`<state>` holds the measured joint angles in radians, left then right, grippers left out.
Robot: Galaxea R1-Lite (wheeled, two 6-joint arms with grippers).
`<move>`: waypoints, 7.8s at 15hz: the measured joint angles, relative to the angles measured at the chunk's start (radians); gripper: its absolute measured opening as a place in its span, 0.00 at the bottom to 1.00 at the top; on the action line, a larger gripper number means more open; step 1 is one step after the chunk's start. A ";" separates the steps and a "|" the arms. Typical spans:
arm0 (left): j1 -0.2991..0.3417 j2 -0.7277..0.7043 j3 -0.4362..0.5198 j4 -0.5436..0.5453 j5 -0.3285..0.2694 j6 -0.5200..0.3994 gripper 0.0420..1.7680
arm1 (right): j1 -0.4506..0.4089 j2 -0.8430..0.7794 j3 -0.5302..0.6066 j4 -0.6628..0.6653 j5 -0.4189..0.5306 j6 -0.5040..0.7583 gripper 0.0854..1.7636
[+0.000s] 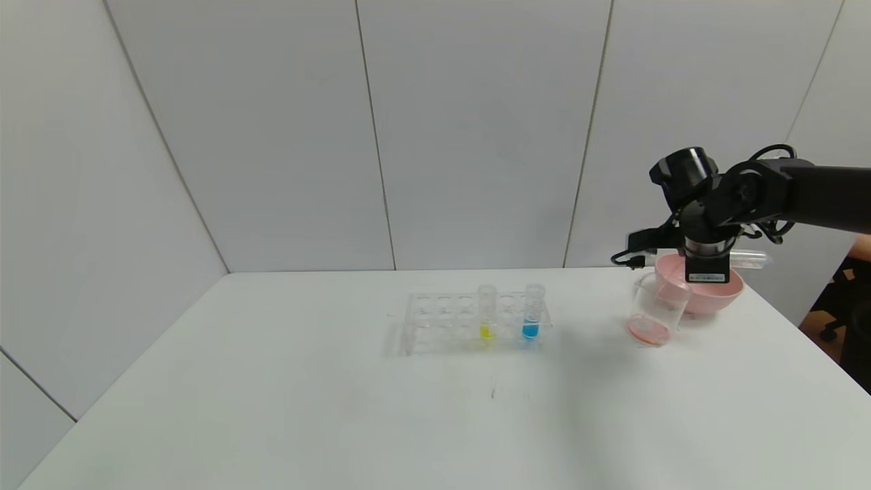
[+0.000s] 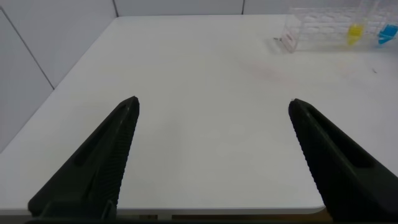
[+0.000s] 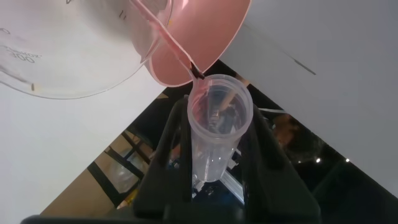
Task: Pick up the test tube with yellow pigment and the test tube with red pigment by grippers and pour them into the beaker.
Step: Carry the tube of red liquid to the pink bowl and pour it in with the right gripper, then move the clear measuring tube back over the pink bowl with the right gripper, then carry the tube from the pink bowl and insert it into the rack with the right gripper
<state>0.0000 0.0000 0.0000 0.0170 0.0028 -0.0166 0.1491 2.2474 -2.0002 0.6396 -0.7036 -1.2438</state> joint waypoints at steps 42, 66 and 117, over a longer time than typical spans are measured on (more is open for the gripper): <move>0.000 0.000 0.000 0.000 0.000 0.000 0.97 | -0.179 -0.214 0.012 -0.011 0.857 0.586 0.25; 0.000 0.000 0.000 0.000 0.000 0.000 0.97 | -0.391 -0.174 0.423 -0.992 1.027 1.200 0.25; 0.000 0.000 0.000 0.000 0.000 0.000 0.97 | -0.411 -0.019 0.523 -1.162 0.991 1.201 0.87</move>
<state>0.0000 0.0000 0.0000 0.0170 0.0028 -0.0162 -0.2617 2.2283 -1.4774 -0.5226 0.2879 -0.0423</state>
